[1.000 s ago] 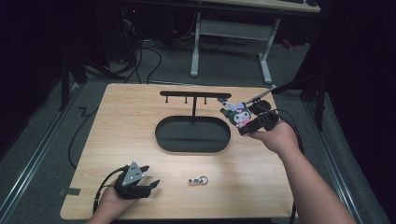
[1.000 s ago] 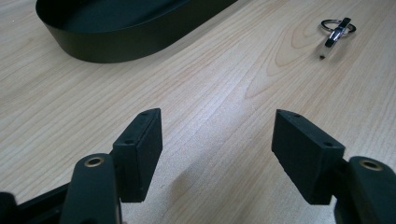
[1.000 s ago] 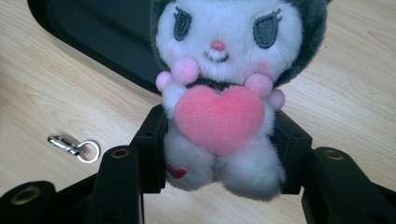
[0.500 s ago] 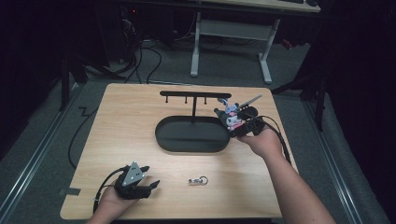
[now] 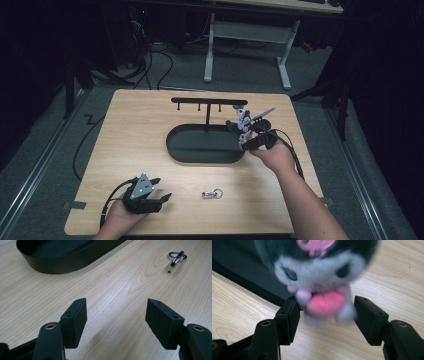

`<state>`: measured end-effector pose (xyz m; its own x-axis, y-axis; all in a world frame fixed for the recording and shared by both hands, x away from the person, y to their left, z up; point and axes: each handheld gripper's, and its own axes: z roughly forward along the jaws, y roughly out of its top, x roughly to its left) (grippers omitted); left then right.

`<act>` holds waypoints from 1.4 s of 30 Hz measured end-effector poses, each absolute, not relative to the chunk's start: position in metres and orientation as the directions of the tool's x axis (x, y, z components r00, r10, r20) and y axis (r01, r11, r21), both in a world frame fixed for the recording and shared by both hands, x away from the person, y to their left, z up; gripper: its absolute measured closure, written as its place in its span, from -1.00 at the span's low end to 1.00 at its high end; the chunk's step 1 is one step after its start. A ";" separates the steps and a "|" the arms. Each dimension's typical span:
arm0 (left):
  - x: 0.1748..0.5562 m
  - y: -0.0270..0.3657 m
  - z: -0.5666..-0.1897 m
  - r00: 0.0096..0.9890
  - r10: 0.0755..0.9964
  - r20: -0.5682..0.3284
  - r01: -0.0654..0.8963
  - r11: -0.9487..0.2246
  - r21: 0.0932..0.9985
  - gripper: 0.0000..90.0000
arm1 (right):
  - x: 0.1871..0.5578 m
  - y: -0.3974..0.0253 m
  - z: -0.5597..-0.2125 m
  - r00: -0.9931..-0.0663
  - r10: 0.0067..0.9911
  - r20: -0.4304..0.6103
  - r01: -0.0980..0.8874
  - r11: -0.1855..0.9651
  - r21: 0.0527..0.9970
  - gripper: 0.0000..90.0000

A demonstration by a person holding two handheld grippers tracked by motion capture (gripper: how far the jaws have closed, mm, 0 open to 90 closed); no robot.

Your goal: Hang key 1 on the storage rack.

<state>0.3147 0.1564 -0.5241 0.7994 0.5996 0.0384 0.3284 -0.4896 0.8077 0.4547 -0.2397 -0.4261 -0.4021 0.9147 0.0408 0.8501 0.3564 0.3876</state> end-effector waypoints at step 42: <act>0.313 0.150 -0.526 0.783 0.622 0.008 0.364 -0.468 0.805 -0.20 | 0.294 -0.230 -0.507 -0.560 0.824 0.085 0.598 0.331 0.730 0.75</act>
